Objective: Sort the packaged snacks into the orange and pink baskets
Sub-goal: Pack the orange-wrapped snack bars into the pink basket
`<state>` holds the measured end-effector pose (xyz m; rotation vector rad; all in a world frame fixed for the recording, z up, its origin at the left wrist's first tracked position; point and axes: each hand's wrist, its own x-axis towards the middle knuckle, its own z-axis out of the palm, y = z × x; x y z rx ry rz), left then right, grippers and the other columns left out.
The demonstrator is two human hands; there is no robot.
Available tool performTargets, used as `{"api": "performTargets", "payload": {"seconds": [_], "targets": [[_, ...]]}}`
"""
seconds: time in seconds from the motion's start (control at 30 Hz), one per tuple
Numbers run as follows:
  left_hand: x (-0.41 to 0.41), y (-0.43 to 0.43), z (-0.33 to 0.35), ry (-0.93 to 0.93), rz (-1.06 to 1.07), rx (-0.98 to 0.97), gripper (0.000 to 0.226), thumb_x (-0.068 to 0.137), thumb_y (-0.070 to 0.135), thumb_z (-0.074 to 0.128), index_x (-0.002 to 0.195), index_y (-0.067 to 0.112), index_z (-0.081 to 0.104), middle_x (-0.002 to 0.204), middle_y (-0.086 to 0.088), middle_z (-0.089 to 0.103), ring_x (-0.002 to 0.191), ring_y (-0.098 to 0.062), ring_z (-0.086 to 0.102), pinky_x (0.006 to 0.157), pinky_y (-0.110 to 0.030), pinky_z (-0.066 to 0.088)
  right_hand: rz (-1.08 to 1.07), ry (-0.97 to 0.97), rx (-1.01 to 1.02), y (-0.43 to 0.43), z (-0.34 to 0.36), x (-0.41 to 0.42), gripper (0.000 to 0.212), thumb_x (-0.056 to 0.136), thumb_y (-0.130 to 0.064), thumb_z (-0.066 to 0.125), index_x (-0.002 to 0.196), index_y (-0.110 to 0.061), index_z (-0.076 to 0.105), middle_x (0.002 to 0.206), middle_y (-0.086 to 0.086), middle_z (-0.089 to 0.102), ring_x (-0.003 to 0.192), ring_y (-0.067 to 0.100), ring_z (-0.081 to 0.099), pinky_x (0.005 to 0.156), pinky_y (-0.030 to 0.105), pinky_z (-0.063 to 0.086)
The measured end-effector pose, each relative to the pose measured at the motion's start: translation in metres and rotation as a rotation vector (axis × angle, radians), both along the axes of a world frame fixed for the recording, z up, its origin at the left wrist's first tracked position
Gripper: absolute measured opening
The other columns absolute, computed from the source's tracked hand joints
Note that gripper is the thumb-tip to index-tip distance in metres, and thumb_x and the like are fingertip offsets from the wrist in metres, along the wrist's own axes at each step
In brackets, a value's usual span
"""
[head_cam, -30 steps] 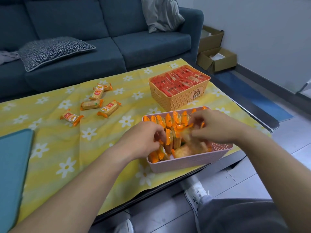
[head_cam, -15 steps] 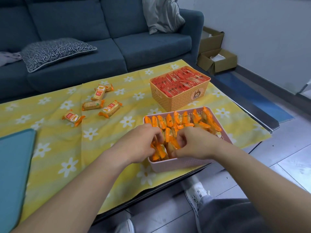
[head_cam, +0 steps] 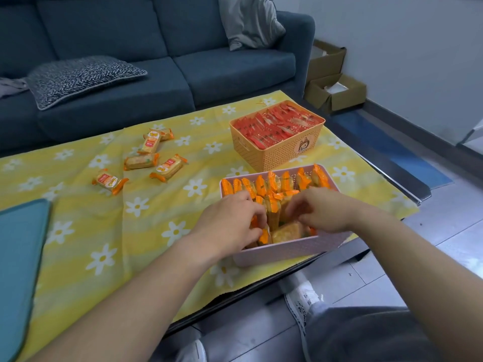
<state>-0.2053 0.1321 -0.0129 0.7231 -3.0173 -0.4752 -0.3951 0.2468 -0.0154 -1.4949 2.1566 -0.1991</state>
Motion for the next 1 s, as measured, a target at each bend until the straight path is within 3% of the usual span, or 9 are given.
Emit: {"api": "performTargets", "payload": {"seconds": [0.07,0.17,0.27,0.33,0.43,0.63,0.7,0.8,1.0], "targets": [[-0.001,0.001,0.0,0.001,0.012,-0.002,0.006,0.088,0.04,0.068,0.094,0.04,0.068,0.103,0.013,0.05,0.099,-0.011,0.052,0.074,-0.032,0.048,0.068,0.06,0.083,-0.002,-0.011,0.002,0.037,0.088,-0.007,0.059,0.119,-0.025,0.071,0.105,-0.012,0.064,0.099,0.01,0.06,0.082,0.022,0.044],[-0.002,0.001,-0.001,-0.003,0.016,0.022,0.006,0.088,0.038,0.069,0.093,0.04,0.068,0.103,0.013,0.05,0.101,-0.012,0.055,0.079,-0.036,0.053,0.079,0.097,0.127,-0.007,-0.019,0.005,0.034,0.089,-0.017,0.063,0.121,-0.027,0.07,0.112,-0.008,0.068,0.105,0.018,0.063,0.088,0.032,0.053],[-0.003,0.0,0.0,-0.016,0.017,0.04,0.005,0.088,0.038,0.069,0.092,0.04,0.067,0.103,0.013,0.051,0.103,-0.012,0.057,0.081,-0.039,0.055,0.079,0.109,0.233,-0.011,-0.018,0.005,0.031,0.094,-0.026,0.058,0.121,-0.018,0.072,0.116,0.002,0.071,0.104,0.024,0.064,0.093,0.041,0.054],[-0.003,-0.001,0.0,-0.019,0.013,0.045,0.005,0.088,0.038,0.069,0.092,0.04,0.066,0.103,0.013,0.051,0.103,-0.011,0.057,0.081,-0.038,0.054,0.081,0.123,0.338,-0.013,-0.018,0.004,0.032,0.097,-0.022,0.053,0.119,-0.01,0.072,0.121,0.011,0.07,0.11,0.032,0.064,0.095,0.045,0.054],[-0.002,-0.002,-0.001,-0.015,0.008,0.056,0.006,0.088,0.038,0.07,0.092,0.04,0.066,0.103,0.013,0.051,0.103,-0.01,0.057,0.08,-0.036,0.053,0.08,0.126,0.391,-0.015,-0.016,0.005,0.03,0.094,-0.014,0.051,0.113,-0.005,0.072,0.12,0.015,0.069,0.114,0.035,0.061,0.08,0.038,0.049],[-0.002,-0.004,-0.001,-0.014,0.005,0.065,0.006,0.088,0.038,0.07,0.091,0.04,0.066,0.104,0.013,0.051,0.104,-0.01,0.057,0.08,-0.036,0.054,0.1,0.182,0.326,-0.008,0.001,0.006,0.017,0.094,-0.022,0.058,0.102,-0.011,0.069,0.103,0.007,0.07,0.085,0.023,0.056,0.073,0.035,0.045],[-0.002,-0.004,-0.001,-0.017,0.005,0.069,0.006,0.088,0.038,0.069,0.09,0.041,0.064,0.103,0.013,0.051,0.103,-0.01,0.057,0.081,-0.037,0.054,0.081,0.165,0.256,-0.007,0.006,0.004,0.01,0.097,-0.03,0.059,0.098,-0.023,0.065,0.094,-0.002,0.067,0.086,0.02,0.058,0.076,0.036,0.048],[-0.003,-0.004,-0.002,-0.019,0.004,0.072,0.008,0.087,0.038,0.069,0.089,0.042,0.064,0.102,0.013,0.051,0.101,-0.011,0.058,0.081,-0.038,0.054,0.033,0.162,0.185,-0.008,0.012,0.004,0.021,0.096,-0.042,0.061,0.111,-0.032,0.072,0.093,-0.009,0.068,0.09,0.018,0.063,0.086,0.04,0.056],[-0.004,-0.006,-0.003,-0.023,0.016,0.087,0.009,0.085,0.036,0.07,0.092,0.041,0.066,0.102,0.012,0.05,0.101,-0.012,0.058,0.082,-0.039,0.053,-0.141,0.276,0.083,-0.016,0.016,0.01,0.051,0.076,-0.069,0.07,0.076,-0.018,0.072,0.069,-0.004,0.068,0.072,0.017,0.066,0.069,0.036,0.058]]}}
